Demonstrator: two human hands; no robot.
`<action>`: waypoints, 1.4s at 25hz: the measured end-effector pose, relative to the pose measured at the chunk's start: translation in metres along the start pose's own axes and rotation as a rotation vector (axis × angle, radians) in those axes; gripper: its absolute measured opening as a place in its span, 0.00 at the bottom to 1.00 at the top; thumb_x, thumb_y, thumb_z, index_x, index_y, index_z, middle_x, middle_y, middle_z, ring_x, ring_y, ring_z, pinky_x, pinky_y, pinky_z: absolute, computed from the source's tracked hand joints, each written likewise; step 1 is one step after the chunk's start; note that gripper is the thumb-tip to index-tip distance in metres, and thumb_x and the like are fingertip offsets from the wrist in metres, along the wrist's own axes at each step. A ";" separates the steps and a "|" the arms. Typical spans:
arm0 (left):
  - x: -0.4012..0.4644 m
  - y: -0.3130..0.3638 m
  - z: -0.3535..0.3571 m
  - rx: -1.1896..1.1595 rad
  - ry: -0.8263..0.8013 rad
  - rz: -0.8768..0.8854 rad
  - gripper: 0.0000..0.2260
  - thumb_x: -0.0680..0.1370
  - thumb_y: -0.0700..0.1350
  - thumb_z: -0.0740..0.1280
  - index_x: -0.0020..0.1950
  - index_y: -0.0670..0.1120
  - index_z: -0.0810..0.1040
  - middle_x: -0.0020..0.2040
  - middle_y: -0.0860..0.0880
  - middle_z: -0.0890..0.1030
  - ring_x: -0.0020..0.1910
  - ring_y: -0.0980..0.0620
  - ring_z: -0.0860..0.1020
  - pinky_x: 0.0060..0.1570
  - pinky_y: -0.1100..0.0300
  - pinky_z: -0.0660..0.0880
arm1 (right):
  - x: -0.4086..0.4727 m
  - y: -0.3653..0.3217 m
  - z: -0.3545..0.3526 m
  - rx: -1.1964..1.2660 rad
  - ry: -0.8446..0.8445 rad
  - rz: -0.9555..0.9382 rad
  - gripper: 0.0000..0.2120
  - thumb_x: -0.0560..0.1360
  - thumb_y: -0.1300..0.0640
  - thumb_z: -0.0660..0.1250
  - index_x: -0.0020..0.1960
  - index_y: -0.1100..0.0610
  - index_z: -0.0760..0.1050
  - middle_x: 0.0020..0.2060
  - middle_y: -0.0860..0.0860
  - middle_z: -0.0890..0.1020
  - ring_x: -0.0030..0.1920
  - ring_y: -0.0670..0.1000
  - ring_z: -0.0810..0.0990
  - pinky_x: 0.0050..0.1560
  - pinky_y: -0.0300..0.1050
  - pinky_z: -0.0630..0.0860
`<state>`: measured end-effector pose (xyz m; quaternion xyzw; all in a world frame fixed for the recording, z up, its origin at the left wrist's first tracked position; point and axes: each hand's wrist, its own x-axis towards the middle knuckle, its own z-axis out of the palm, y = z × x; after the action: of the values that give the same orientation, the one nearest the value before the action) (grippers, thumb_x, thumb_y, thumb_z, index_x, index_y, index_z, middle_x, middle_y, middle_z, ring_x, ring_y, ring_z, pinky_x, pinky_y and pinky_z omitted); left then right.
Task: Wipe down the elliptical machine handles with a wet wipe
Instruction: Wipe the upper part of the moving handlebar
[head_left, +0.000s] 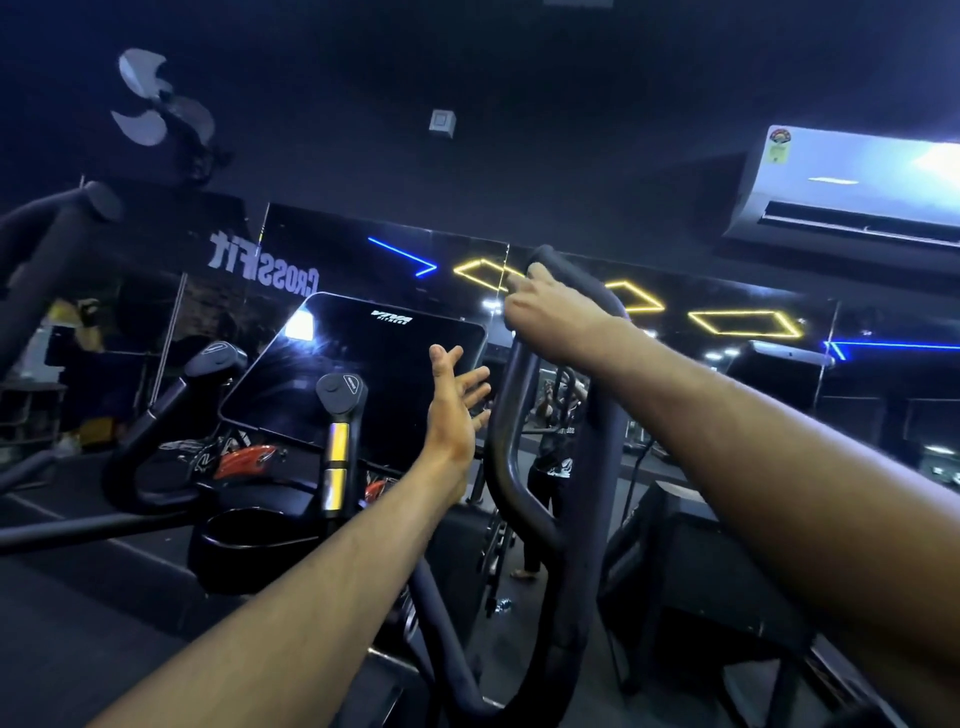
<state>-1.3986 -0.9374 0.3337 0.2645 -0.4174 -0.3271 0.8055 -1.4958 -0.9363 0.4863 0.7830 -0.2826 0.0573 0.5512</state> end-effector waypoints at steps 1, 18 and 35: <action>-0.002 0.001 0.001 0.005 -0.003 0.001 0.32 0.84 0.68 0.45 0.82 0.53 0.64 0.72 0.44 0.77 0.70 0.46 0.76 0.60 0.54 0.71 | 0.000 -0.005 -0.005 -0.043 -0.056 -0.057 0.07 0.81 0.64 0.60 0.49 0.56 0.74 0.52 0.54 0.78 0.56 0.56 0.74 0.57 0.48 0.65; -0.066 -0.044 -0.013 -0.291 0.001 -0.183 0.34 0.82 0.72 0.43 0.82 0.57 0.64 0.78 0.48 0.72 0.74 0.49 0.73 0.74 0.49 0.67 | -0.090 -0.086 0.030 0.412 0.134 -0.474 0.10 0.73 0.65 0.68 0.49 0.53 0.82 0.45 0.47 0.83 0.42 0.50 0.74 0.51 0.35 0.60; -0.081 -0.048 0.009 -0.308 0.100 -0.176 0.33 0.82 0.72 0.44 0.78 0.56 0.70 0.70 0.51 0.80 0.69 0.53 0.77 0.65 0.51 0.72 | -0.106 -0.075 0.048 0.826 0.210 -0.043 0.05 0.75 0.63 0.72 0.50 0.56 0.85 0.47 0.51 0.80 0.46 0.52 0.80 0.48 0.56 0.79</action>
<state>-1.4559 -0.9087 0.2642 0.1892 -0.2970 -0.4427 0.8246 -1.5573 -0.9215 0.3631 0.9336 -0.1620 0.2336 0.2182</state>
